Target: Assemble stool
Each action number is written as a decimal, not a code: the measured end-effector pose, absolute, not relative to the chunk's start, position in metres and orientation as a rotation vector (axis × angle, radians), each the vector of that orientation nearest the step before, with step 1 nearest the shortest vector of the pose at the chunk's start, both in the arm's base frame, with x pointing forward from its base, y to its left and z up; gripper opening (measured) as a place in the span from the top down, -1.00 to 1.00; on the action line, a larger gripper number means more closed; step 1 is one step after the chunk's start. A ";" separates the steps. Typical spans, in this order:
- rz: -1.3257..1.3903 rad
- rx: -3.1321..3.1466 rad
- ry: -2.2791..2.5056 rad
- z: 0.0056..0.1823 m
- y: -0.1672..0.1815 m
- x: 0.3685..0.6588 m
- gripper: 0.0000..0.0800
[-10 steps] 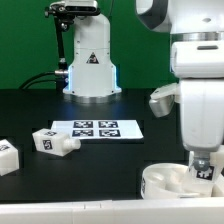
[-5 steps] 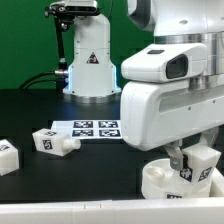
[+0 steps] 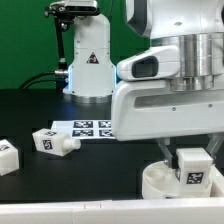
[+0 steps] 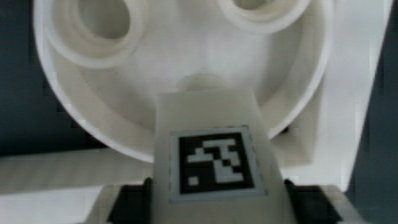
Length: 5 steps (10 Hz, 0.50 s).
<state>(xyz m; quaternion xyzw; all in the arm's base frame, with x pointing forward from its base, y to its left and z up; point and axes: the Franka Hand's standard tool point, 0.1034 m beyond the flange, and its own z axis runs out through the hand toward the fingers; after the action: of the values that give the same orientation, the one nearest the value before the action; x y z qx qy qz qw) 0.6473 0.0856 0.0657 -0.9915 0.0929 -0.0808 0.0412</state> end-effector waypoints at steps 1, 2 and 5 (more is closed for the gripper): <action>-0.275 -2.983 0.508 0.066 0.080 0.649 0.16; -0.274 -2.941 0.666 0.066 0.075 0.647 0.16; -0.256 -2.884 0.871 0.066 0.070 0.646 0.15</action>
Offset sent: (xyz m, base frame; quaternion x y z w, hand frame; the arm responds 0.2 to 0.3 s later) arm 0.0007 0.0002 -0.0026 0.0147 0.0067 0.1638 0.9864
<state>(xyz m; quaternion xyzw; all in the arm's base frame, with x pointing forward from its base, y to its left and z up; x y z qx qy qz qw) 0.6459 0.0704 0.0659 -0.9522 0.2877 -0.0845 0.0592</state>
